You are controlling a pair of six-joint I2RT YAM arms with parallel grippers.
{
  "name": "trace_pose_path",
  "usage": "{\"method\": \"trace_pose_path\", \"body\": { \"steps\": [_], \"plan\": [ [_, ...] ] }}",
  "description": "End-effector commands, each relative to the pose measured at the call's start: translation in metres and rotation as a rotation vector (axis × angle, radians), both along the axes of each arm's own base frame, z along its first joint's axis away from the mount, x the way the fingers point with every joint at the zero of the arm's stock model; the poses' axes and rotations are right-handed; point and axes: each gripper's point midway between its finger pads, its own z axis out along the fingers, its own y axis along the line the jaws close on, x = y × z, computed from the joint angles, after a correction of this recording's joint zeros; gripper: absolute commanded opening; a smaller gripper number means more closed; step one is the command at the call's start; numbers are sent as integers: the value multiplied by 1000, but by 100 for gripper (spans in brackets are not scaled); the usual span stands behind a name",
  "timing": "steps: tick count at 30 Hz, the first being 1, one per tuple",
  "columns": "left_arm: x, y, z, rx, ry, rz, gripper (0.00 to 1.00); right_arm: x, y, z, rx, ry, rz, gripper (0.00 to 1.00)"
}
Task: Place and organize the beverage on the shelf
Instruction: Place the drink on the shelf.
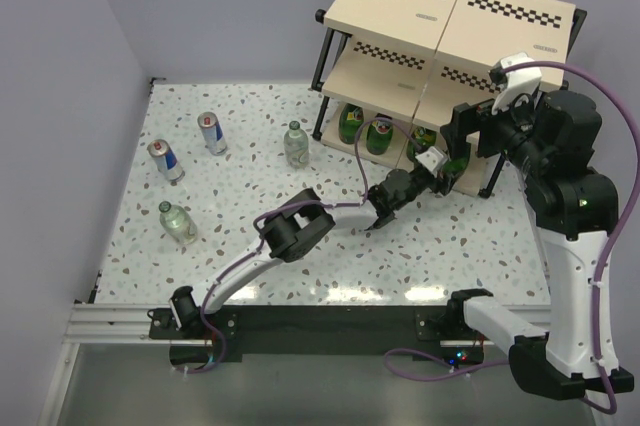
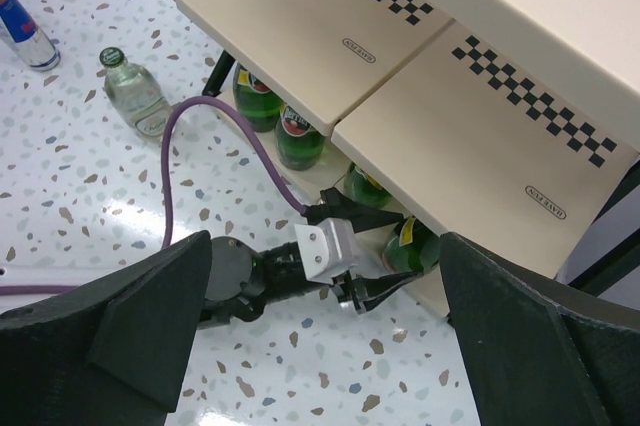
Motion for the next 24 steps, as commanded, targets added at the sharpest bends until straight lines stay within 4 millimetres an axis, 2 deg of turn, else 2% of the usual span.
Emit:
{"method": "trace_pose_path", "body": {
  "steps": [1,6,8,9,10,18,20,21,22,23,24],
  "plan": [
    [-4,3,64,-103,-45,27,72,-3,0,9,16,-28,-6,99],
    [2,0,62,-101,-26,48,62,-3,0,9,14,-29,-8,99],
    [6,-2,61,-96,-20,59,61,-3,0,9,13,-29,-8,99],
    [7,-3,66,-106,-22,62,61,-2,0,9,12,-27,-9,99],
    [9,-4,60,-92,-13,67,60,-2,-1,9,11,-29,-9,99],
    [17,-4,60,-87,3,106,59,-2,-1,8,8,-29,-13,99],
    [13,-6,63,-90,-9,83,64,-2,-1,8,8,-28,-13,99],
    [10,-5,54,-76,-5,72,68,-3,-1,8,8,-28,-11,99],
    [6,-3,67,-104,-24,62,71,-3,-1,9,7,-30,-11,99],
    [2,-3,68,-103,-33,48,78,-2,-2,7,7,-27,-12,99],
    [-2,0,73,-113,-41,39,80,-3,-1,7,6,-28,-8,99]
  ]
}}
